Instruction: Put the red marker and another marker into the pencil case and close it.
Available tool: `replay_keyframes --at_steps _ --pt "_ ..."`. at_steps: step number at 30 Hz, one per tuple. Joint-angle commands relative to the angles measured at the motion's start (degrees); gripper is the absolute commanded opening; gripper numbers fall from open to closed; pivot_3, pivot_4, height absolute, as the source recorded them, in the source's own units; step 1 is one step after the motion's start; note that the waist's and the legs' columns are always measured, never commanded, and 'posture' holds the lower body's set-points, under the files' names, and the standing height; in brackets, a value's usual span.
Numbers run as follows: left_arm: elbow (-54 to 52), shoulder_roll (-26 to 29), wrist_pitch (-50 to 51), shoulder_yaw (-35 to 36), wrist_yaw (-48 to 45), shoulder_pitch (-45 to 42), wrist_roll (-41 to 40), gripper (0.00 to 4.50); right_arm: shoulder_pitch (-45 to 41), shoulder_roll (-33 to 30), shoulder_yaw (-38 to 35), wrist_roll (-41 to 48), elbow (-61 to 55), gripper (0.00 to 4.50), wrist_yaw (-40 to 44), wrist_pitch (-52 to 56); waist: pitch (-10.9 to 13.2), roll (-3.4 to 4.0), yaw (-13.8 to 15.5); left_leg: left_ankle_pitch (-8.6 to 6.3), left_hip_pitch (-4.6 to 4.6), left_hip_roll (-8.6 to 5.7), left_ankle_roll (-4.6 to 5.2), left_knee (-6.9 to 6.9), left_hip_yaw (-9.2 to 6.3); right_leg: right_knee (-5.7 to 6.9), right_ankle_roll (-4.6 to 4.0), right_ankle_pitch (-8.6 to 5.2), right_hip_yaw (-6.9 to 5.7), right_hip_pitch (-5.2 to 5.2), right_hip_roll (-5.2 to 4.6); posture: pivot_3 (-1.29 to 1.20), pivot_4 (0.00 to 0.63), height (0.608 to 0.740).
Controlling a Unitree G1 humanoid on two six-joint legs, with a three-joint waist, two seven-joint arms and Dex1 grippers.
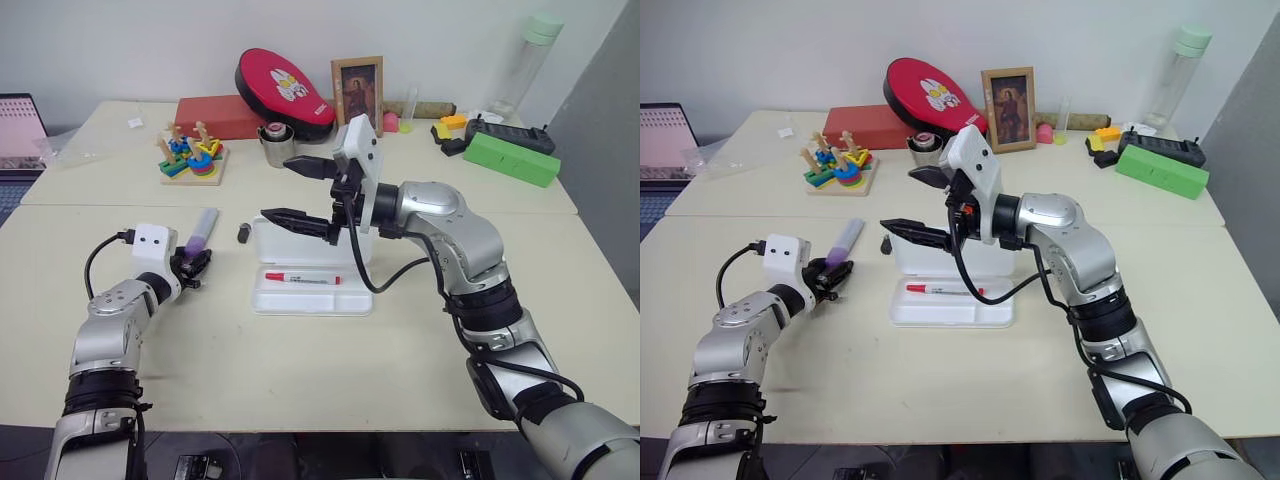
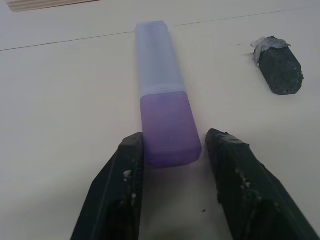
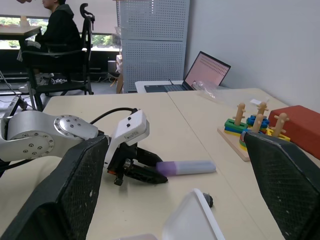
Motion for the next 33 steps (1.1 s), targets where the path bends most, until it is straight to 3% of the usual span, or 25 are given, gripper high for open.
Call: replay_keyframes --at_steps 1,7,13,17,20,28,33 --pt "0.1 -0.2 -1.5 0.7 1.0 0.2 0.9 1.18 -1.0 -0.2 -1.1 0.6 -1.1 4.5 -0.4 -1.1 0.0 0.0 0.0 0.0 0.0 0.0 0.0 0.0 -0.01 0.0 0.0 0.0 0.0 0.0 0.0 0.0 0.15 0.74" --pt "-0.2 -0.6 -3.1 1.0 1.3 1.1 1.0 1.18 -1.3 -0.3 -1.8 1.7 -0.5 4.5 0.0 -0.3 0.0 0.0 0.0 0.0 0.0 0.0 -0.01 0.0 -0.02 0.01 0.0 0.0 -0.01 0.0 0.0 0.0 0.15 0.74" --pt "-12.9 -0.2 0.5 7.5 -1.9 0.3 -8.8 1.18 -1.7 -2.8 -5.6 5.4 -1.5 4.5 1.8 0.9 0.0 -0.01 0.0 0.01 -0.05 0.0 -0.02 0.0 -0.04 0.0 0.0 0.0 -0.03 -0.03 0.0 0.0 0.15 0.74" --pt "-31.3 4.3 5.5 8.0 -14.2 -1.5 -22.9 1.18 1.8 -11.0 -6.8 9.5 -4.9 4.5 9.8 3.3 0.0 -0.04 0.7 0.01 -0.13 -0.01 -0.03 0.0 -0.09 -0.11 0.0 0.0 -0.09 -0.01 -0.02 0.0 0.15 0.74" --pt "-36.1 9.7 9.3 4.2 -22.1 -1.6 -25.8 1.18 4.2 -15.9 -6.7 10.9 -7.3 4.5 12.9 4.7 0.1 0.01 0.7 0.01 -0.08 -0.03 -0.02 -0.01 -0.07 -0.23 0.0 -0.01 -0.09 0.09 -0.05 0.0 0.15 0.74" --pt "-32.2 21.6 5.2 -11.1 -40.1 -0.2 -15.5 1.18 8.5 -22.4 -7.8 10.1 -9.4 4.5 12.4 5.3 0.2 0.23 -0.8 0.01 -0.04 0.0 0.0 -0.03 0.01 -0.19 -0.03 -0.05 0.04 -0.01 0.03 0.0 0.15 0.74" --pt "-21.4 23.4 -4.4 -18.8 -46.7 -2.4 -5.2 1.18 10.9 -23.5 -7.9 10.3 -11.8 4.5 11.0 5.9 0.2 0.28 -1.0 0.0 -0.07 -0.01 0.0 -0.04 0.07 -0.19 -0.08 -0.08 0.08 -0.09 0.02 0.0 0.15 0.74"
